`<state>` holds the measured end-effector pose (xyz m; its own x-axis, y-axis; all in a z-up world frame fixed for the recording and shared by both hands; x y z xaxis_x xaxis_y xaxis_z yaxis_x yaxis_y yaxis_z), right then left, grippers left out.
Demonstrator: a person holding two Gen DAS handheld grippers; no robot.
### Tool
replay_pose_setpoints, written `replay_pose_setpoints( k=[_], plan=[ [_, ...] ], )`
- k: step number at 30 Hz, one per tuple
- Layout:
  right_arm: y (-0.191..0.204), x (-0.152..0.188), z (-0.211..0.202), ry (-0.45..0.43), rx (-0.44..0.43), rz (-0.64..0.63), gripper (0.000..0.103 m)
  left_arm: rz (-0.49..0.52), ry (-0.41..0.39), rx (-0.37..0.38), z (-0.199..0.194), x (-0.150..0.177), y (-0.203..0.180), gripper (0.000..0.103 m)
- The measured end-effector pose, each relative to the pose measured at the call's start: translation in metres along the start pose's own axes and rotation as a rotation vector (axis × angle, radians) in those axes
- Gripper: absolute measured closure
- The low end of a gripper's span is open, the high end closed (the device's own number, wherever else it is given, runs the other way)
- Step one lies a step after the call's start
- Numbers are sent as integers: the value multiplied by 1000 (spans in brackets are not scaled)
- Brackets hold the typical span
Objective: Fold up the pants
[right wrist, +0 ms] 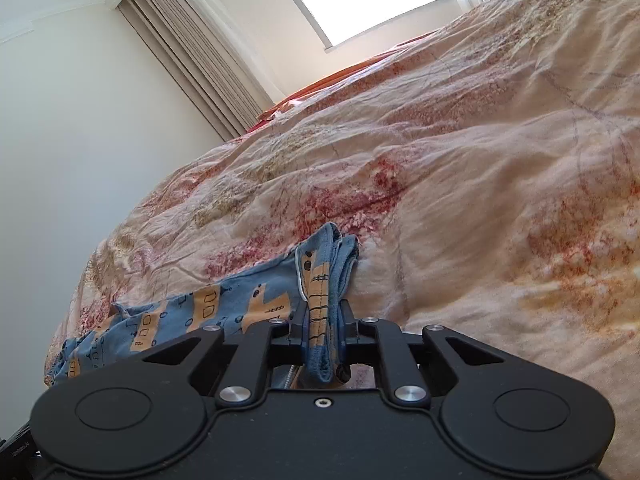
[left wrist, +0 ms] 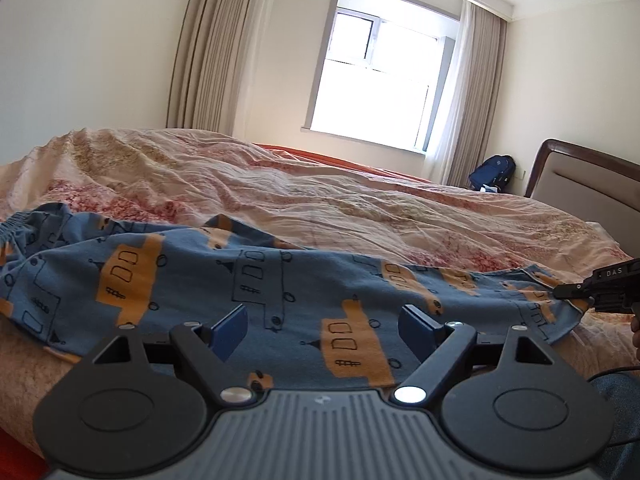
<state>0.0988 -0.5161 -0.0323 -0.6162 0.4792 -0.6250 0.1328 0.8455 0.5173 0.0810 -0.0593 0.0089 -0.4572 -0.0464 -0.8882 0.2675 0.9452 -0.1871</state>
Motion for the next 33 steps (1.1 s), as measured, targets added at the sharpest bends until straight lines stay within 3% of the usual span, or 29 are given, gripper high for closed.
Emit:
replay_pose_setpoints(
  k=[6, 11, 15, 20, 25, 29, 31, 33],
  plan=[
    [10, -10, -18, -66, 20, -41, 91, 13, -59, -134, -25, -9, 44, 17],
    [-3, 2, -3, 8, 74, -3, 90, 66, -103, -355, -43, -29, 106, 17],
    [-7, 9, 0, 6, 87, 27, 90, 51, -76, -443, -51, -41, 158, 17],
    [10, 3, -16, -28, 124, -40, 91, 12, -60, -458, -56, -39, 190, 17],
    [21, -12, -40, -96, 197, -111, 97, -8, -51, -391, -46, -30, 193, 18],
    [10, -10, -27, -11, 240, -103, 96, -51, -32, -384, -29, -24, 200, 24],
    [10, -4, -22, 5, 251, -101, 94, -80, -30, -378, -25, -23, 206, 28],
    [10, 0, -19, 6, 261, -91, 80, -83, -26, -375, -22, -24, 211, 33]
  ],
)
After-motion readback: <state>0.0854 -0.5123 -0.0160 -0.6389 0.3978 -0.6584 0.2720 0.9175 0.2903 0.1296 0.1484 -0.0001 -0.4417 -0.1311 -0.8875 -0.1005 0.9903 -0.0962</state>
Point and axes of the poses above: each gripper's, at about its wrist camera, not at the fingertips, and z roughly the way its jaws point, y to its left, x to its underside, the point moved 1 cm from there along z, roughly the way its jaws point, and after that the axes turned 3 degrees about x, right-handed, at the moved point
